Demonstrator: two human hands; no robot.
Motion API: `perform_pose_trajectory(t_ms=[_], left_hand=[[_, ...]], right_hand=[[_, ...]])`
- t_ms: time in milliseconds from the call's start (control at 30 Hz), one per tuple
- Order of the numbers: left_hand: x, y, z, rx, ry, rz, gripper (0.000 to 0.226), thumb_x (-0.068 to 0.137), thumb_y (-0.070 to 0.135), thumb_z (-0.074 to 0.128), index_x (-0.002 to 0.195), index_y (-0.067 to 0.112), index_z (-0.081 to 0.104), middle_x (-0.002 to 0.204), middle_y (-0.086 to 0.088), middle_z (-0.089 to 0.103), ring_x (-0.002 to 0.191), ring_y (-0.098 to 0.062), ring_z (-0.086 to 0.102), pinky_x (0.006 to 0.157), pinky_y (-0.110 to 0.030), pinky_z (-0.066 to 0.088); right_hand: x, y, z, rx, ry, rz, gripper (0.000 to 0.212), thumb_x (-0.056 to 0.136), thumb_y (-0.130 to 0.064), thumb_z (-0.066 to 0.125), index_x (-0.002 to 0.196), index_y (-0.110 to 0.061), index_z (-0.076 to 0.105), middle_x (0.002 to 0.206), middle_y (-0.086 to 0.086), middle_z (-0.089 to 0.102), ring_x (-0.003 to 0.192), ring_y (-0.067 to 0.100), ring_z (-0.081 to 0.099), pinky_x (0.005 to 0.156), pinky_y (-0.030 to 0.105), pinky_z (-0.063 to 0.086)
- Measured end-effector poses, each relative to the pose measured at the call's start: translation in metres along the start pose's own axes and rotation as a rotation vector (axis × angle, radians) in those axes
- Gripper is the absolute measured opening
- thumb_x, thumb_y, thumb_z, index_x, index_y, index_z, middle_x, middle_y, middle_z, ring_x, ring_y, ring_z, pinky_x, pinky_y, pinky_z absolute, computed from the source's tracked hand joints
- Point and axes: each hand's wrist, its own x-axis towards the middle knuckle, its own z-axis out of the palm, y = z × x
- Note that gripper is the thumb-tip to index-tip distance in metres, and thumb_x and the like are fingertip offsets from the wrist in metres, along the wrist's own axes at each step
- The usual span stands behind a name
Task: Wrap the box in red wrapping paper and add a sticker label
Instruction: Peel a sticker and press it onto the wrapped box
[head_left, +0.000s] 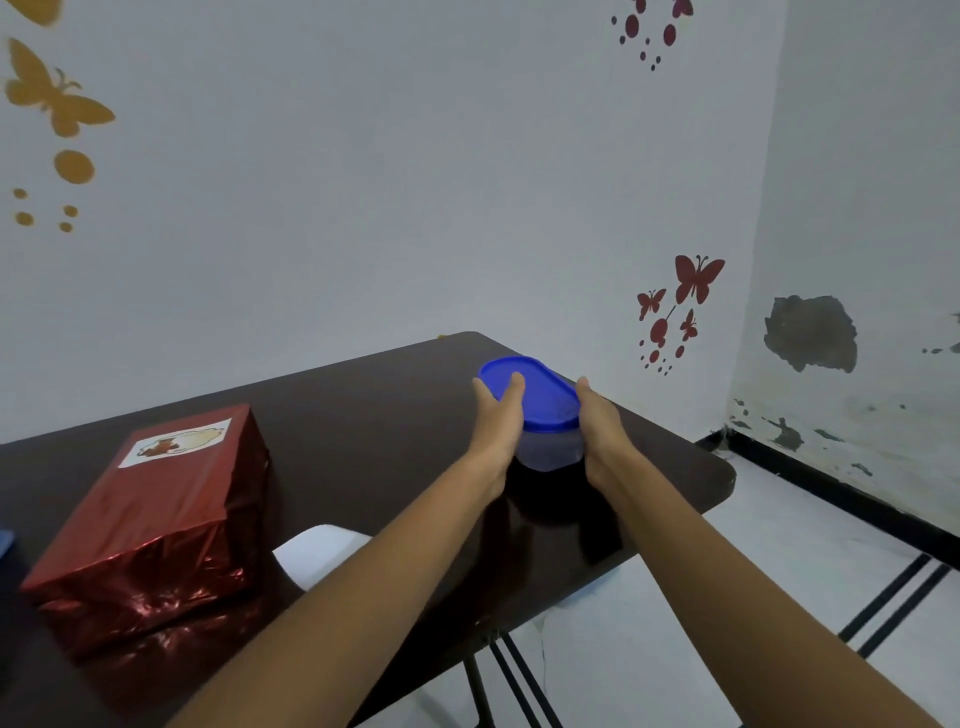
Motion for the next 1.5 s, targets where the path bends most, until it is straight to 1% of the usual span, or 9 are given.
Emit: perform_pose_trajectory(t_ms=[367,567,700,800,967,1067,1167,1300,1500], left_hand=[[-0.002,-0.003,-0.002,0.107,-0.032,0.008,0.069,0.101,0.044,0.028,0.149,0.025,-0.018,0.16,0.004,-0.004,0.145,-0.021,0.013,0.115,-0.036,0.018],[-0.016,0.021,-0.072,0.1,0.059,0.083,0.077,0.095,0.038,0.051,0.152,0.022,0.001,0.159,-0.004,0.014,0.142,-0.021,0.026,0.115,-0.039,0.027],[-0.058,0.069,-0.161,0.261,0.176,0.294,0.075,0.086,0.023,0.068,0.148,0.018,0.027,0.147,-0.01,0.039,0.13,-0.018,0.045,0.103,-0.033,0.041],[-0.121,0.092,-0.245,0.431,0.535,0.484,0.085,0.082,0.028,0.073,0.149,0.018,0.022,0.15,-0.006,0.035,0.136,-0.015,0.036,0.109,-0.026,0.028],[-0.235,0.028,-0.374,0.495,1.246,0.305,0.126,0.064,0.052,0.079,0.151,0.006,0.0,0.159,-0.01,0.007,0.146,-0.023,0.008,0.117,-0.032,0.01],[-0.251,-0.015,-0.411,0.297,1.062,0.008,0.133,0.056,0.048,0.086,0.151,0.009,0.003,0.157,-0.011,0.017,0.142,-0.025,0.023,0.114,-0.038,0.025],[-0.233,-0.032,-0.414,0.331,0.91,-0.089,0.112,0.058,0.046,0.086,0.146,0.01,0.027,0.144,-0.008,0.043,0.126,-0.025,0.047,0.097,-0.037,0.045],[-0.215,-0.026,-0.414,0.551,0.877,-0.055,0.055,0.072,0.037,0.076,0.118,0.013,0.057,0.109,-0.004,0.064,0.099,-0.023,0.062,0.07,-0.027,0.044],[-0.277,-0.035,-0.465,0.6,0.995,0.009,0.047,0.069,0.027,0.08,0.107,0.008,0.06,0.099,-0.008,0.063,0.09,-0.024,0.06,0.073,-0.033,0.049]], right_hand=[[0.016,-0.012,0.012,-0.058,-0.056,0.013,0.045,0.102,-0.038,0.029,0.115,-0.003,0.054,0.099,0.009,0.061,0.078,0.018,0.058,0.076,0.028,0.047],[-0.011,-0.021,0.029,-0.258,0.22,-0.507,0.049,0.101,-0.039,0.032,0.143,-0.014,0.034,0.142,0.002,0.043,0.131,0.018,0.039,0.108,0.034,0.032],[-0.074,-0.033,0.075,-0.189,0.013,-0.692,0.043,0.101,-0.033,0.036,0.141,-0.016,0.038,0.144,-0.002,0.042,0.132,0.012,0.038,0.107,0.023,0.03],[-0.137,-0.036,0.123,-0.098,-0.209,-0.682,0.041,0.101,-0.03,0.037,0.139,-0.016,0.039,0.142,-0.004,0.043,0.128,0.007,0.04,0.102,0.018,0.03],[-0.243,0.008,0.23,-0.001,-0.872,-0.387,0.057,0.098,-0.049,0.027,0.146,-0.019,0.029,0.15,-0.008,0.031,0.137,0.008,0.029,0.113,0.026,0.019],[-0.293,0.058,0.307,-0.017,-1.072,-0.008,0.073,0.093,-0.062,0.017,0.143,-0.013,0.037,0.147,0.005,0.038,0.134,0.02,0.038,0.108,0.029,0.031],[-0.299,0.097,0.343,-0.008,-0.899,0.225,0.08,0.091,-0.066,0.014,0.132,-0.008,0.05,0.131,0.016,0.055,0.118,0.029,0.054,0.094,0.035,0.044],[-0.285,0.12,0.359,-0.014,-0.886,0.225,0.088,0.085,-0.073,0.003,0.116,-0.012,0.059,0.126,0.015,0.059,0.116,0.027,0.055,0.099,0.034,0.043],[-0.327,0.146,0.38,-0.113,-1.083,0.235,0.098,0.081,-0.074,-0.004,0.146,-0.009,0.03,0.151,0.005,0.032,0.139,0.021,0.03,0.109,0.03,0.026]])
